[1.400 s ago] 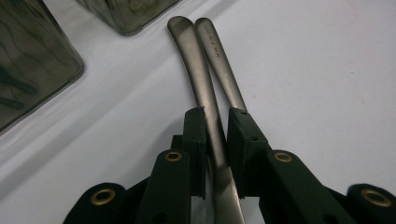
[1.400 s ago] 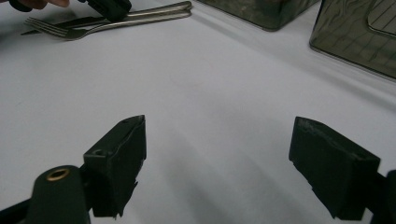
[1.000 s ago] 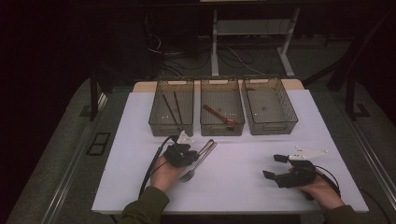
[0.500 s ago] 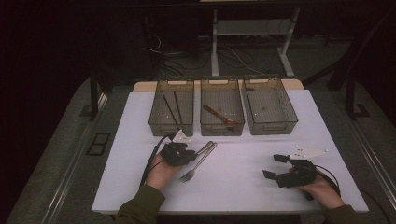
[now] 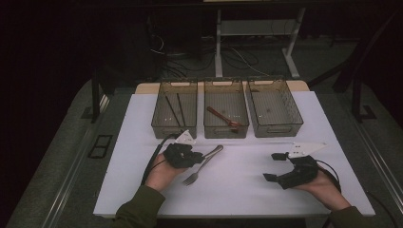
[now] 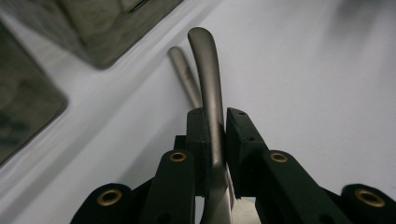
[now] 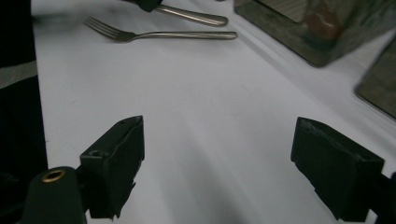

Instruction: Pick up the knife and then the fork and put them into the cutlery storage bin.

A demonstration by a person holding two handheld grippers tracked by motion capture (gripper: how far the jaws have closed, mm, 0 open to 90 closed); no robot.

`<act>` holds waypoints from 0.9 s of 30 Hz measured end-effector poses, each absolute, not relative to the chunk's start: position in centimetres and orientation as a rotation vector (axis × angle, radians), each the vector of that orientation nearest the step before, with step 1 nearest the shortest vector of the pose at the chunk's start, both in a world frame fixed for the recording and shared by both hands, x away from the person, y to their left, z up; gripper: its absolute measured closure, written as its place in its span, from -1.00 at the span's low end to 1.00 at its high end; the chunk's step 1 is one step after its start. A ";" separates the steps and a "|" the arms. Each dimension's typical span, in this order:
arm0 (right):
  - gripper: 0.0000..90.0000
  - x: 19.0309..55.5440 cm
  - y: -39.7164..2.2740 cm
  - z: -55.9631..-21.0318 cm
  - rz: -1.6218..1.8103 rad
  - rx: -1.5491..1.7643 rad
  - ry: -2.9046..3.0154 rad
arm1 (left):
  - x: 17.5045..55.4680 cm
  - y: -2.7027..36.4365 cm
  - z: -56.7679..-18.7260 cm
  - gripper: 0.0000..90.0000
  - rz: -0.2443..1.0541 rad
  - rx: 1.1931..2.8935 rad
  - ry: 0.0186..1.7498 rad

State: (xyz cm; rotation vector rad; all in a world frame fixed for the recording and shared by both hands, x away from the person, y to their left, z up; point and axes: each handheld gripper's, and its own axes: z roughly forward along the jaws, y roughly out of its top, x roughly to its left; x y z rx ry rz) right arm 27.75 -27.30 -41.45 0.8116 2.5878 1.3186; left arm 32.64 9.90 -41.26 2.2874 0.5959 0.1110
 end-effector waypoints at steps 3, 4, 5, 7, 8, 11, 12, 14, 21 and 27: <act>-0.63 28.4 -25.9 -40.9 1.271 0.727 2.642 | 32.8 9.1 -41.0 0.76 0.064 2.299 0.517; -0.62 28.7 -25.5 -40.7 1.260 0.700 2.653 | 32.8 8.8 -40.9 0.76 0.051 2.310 0.491; -0.62 28.9 -25.0 -40.4 1.252 0.672 2.669 | 32.8 8.5 -40.9 0.76 0.038 2.319 0.473; -0.60 29.4 -24.1 -40.0 1.246 0.632 2.691 | 32.8 7.8 -40.8 0.76 0.013 2.328 0.434; -0.56 29.7 -23.7 -39.8 1.246 0.610 2.709 | 32.7 7.5 -40.7 0.76 0.001 2.329 0.415; -0.55 30.4 -22.3 -39.4 1.228 0.529 2.756 | 32.5 6.6 -40.4 0.76 -0.033 2.319 0.368; -0.55 30.7 -21.8 -39.3 1.215 0.494 2.774 | 32.4 6.3 -40.3 0.76 -0.036 2.333 0.339; -0.55 31.0 -20.8 -39.2 1.190 0.449 2.796 | 32.3 5.6 -40.0 0.76 -0.050 2.343 0.295; -0.27 31.9 -18.2 -39.3 1.097 0.261 2.894 | 31.9 3.4 -39.2 0.76 -0.079 2.374 0.159; 0.12 31.6 -17.1 -39.8 1.035 0.143 2.948 | 31.8 2.4 -38.6 0.76 -0.085 2.376 0.093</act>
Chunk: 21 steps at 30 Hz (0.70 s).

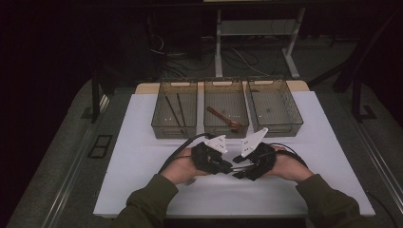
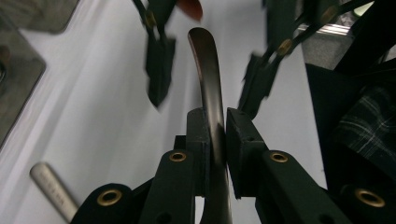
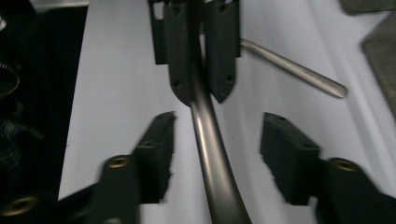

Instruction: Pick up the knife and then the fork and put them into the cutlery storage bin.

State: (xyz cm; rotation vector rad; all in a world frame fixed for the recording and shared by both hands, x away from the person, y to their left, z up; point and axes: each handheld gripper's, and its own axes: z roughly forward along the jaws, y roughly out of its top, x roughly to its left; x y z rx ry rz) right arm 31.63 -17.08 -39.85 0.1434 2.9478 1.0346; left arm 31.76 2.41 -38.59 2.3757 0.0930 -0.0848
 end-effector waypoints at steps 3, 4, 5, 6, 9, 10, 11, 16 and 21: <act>0.32 31.5 -16.7 -40.1 1.013 0.094 2.966 | 31.6 2.1 -38.6 0.76 -0.092 2.373 0.086; 0.37 31.5 -16.7 -40.1 1.005 0.079 2.966 | 31.6 2.0 -38.6 0.76 -0.091 2.375 0.076; 0.42 31.5 -16.6 -40.1 1.004 0.071 2.968 | 31.6 1.9 -38.6 0.76 -0.096 2.373 0.080; 0.45 31.5 -16.6 -40.1 1.003 0.062 2.967 | 31.6 1.8 -38.6 0.76 -0.092 2.372 0.072; 0.60 31.3 -16.4 -40.1 0.998 0.053 2.985 | 31.5 1.7 -38.5 0.76 -0.097 2.375 0.075; 0.64 31.3 -16.4 -40.1 0.994 0.048 2.991 | 31.5 1.7 -38.6 0.76 -0.098 2.375 0.074; 0.65 31.3 -16.4 -40.1 0.996 0.042 2.995 | 31.6 1.7 -38.6 0.76 -0.093 2.376 0.064; 0.71 31.2 -16.2 -40.2 0.985 0.004 3.011 | 31.6 1.6 -38.7 0.76 -0.088 2.385 0.042; 0.72 31.3 -16.2 -40.3 0.997 0.019 3.028 | 31.7 1.8 -38.7 0.75 -0.106 2.376 0.050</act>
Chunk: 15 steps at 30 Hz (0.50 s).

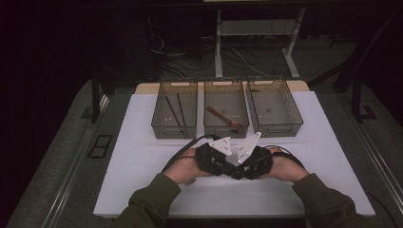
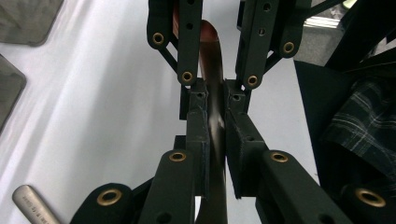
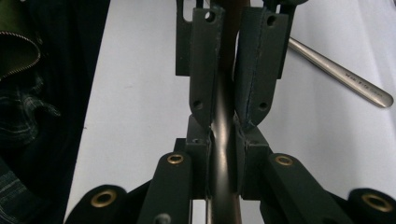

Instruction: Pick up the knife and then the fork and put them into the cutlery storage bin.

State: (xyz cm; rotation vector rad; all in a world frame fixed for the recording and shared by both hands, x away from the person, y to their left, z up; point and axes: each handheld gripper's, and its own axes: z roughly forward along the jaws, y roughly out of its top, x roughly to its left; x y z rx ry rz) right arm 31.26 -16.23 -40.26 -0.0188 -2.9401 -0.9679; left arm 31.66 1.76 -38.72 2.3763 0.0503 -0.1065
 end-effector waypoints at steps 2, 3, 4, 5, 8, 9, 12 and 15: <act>0.72 31.4 -16.3 -40.2 -0.990 -0.025 -2.945 | 31.7 1.9 -38.6 0.73 -0.082 2.377 0.051; 0.72 31.4 -16.4 -40.2 -1.002 -0.044 -2.941 | 31.7 2.0 -38.5 0.71 -0.078 2.366 0.064; 0.72 31.6 -16.5 -40.1 -1.008 -0.030 -2.955 | 31.7 2.2 -38.4 0.69 -0.072 2.354 0.075; 0.72 31.6 -16.6 -40.1 -1.004 -0.050 -2.951 | 31.7 2.5 -38.2 0.65 -0.061 2.344 0.083; 0.72 31.9 -17.0 -40.4 -0.991 -0.079 -2.961 | 31.7 3.6 -37.5 0.52 -0.059 2.296 0.147; 0.72 32.0 -17.2 -40.5 -0.990 -0.090 -2.958 | 31.8 4.0 -37.3 0.49 -0.050 2.285 0.159; 0.72 32.2 -17.8 -40.6 -0.995 -0.126 -2.964 | 31.8 5.5 -37.0 0.41 -0.040 2.239 0.202; 0.72 32.4 -18.7 -40.5 -1.004 -0.194 -2.966 | 31.6 7.1 -37.0 0.31 -0.032 2.185 0.261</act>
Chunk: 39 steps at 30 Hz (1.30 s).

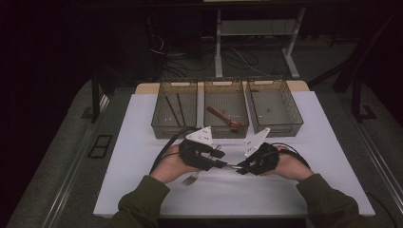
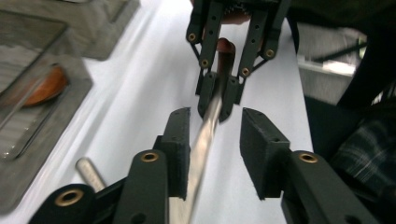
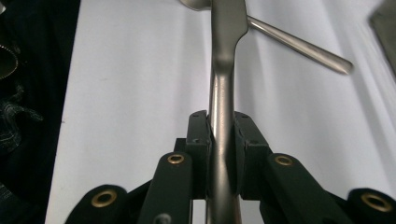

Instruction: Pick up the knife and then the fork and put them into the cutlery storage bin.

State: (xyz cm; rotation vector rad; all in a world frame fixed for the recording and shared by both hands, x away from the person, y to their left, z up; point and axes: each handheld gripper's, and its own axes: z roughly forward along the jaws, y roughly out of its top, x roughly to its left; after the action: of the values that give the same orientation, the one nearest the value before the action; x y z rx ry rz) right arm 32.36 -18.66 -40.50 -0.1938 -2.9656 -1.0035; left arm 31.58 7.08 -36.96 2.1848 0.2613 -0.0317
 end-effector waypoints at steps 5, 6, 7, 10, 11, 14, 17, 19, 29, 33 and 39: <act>0.72 32.8 -20.2 -40.4 -1.020 -0.266 -2.980 | 31.0 9.5 -37.4 0.15 0.014 2.129 0.341; 0.72 32.8 -20.4 -40.4 -1.028 -0.289 -2.977 | 30.9 10.0 -37.5 0.12 0.024 2.118 0.353; 0.72 32.9 -20.7 -40.4 -1.027 -0.310 -2.981 | 30.7 10.5 -37.7 0.11 0.035 2.104 0.371; 0.72 33.0 -21.7 -40.3 -1.046 -0.368 -2.982 | 30.2 11.8 -38.1 0.02 0.079 2.095 0.415; 0.72 33.1 -22.1 -40.2 -1.055 -0.385 -2.979 | 30.1 12.1 -38.3 -0.02 0.088 2.091 0.434; 0.72 33.2 -23.1 -40.0 -1.079 -0.451 -2.972 | 29.7 13.0 -38.9 -0.12 0.103 2.078 0.489; 0.72 33.4 -24.0 -39.6 -1.093 -0.510 -2.974 | 29.4 13.8 -39.7 -0.19 0.126 2.067 0.531; 0.72 33.5 -24.7 -39.4 -1.111 -0.555 -2.969 | 29.2 14.1 -40.3 -0.25 0.136 2.052 0.566; 0.72 34.8 -28.0 -37.6 -1.215 -0.842 -2.924 | 28.1 16.0 -42.0 -0.52 0.208 2.014 0.669; 0.72 35.7 -29.5 -36.6 -1.244 -0.958 -2.913 | 27.9 16.3 -42.5 -0.58 0.215 2.017 0.683; 0.72 37.2 -30.9 -35.4 -1.273 -1.115 -2.893 | 28.0 16.4 -42.7 -0.64 0.222 2.013 0.696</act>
State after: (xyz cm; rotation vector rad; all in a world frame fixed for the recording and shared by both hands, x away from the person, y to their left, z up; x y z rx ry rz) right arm 37.18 -30.88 -35.36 -1.1154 -2.8926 -1.2727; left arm 28.03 16.40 -42.70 2.0130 0.6965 0.2223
